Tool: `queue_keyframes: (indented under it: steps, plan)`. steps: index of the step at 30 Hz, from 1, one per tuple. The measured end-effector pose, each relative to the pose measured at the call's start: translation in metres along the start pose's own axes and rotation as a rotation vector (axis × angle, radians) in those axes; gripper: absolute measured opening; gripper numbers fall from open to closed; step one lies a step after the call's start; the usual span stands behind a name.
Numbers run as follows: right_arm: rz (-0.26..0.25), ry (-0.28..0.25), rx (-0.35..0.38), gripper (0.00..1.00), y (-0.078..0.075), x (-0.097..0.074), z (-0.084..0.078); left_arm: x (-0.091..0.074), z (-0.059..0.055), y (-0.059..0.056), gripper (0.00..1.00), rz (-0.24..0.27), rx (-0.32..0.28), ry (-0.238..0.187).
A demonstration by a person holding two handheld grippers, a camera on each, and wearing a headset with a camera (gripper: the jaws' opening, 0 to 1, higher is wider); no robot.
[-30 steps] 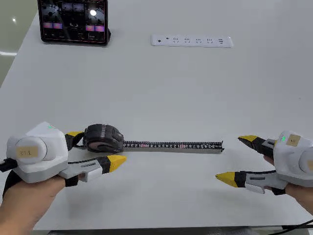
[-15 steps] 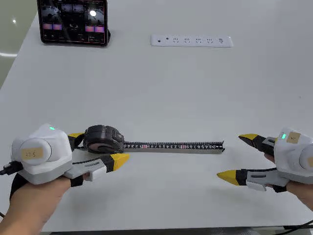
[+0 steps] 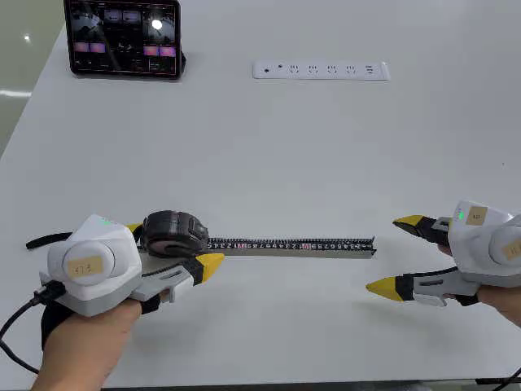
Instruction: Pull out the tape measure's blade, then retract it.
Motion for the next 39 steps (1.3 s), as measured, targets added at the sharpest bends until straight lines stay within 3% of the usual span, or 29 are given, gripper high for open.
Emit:
queue_keyframes:
  steps: [6,23,39]
  plan:
    - [0.022,0.022,-0.029,0.65,-0.004,0.003,0.001,0.003,-0.001,-0.001,0.79,0.029,0.012,0.007]
    - [0.076,0.076,-0.102,0.56,-0.012,0.013,0.005,0.009,0.000,-0.005,0.78,0.118,-0.024,-0.002]
    - [0.114,0.088,-0.139,0.41,-0.018,0.019,0.005,0.014,0.002,-0.001,0.69,0.201,-0.095,-0.031]
Point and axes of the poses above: the centre of the closed fingertips' face, and the gripper's own axes: x roughly forward along the fingers, y roughly to its left, z roughly out of its top, the point moved 10 cm from there along -x, roughly backward along the fingers, and after that the axes turned 2 degrees about -z, right-handed, at the moved point
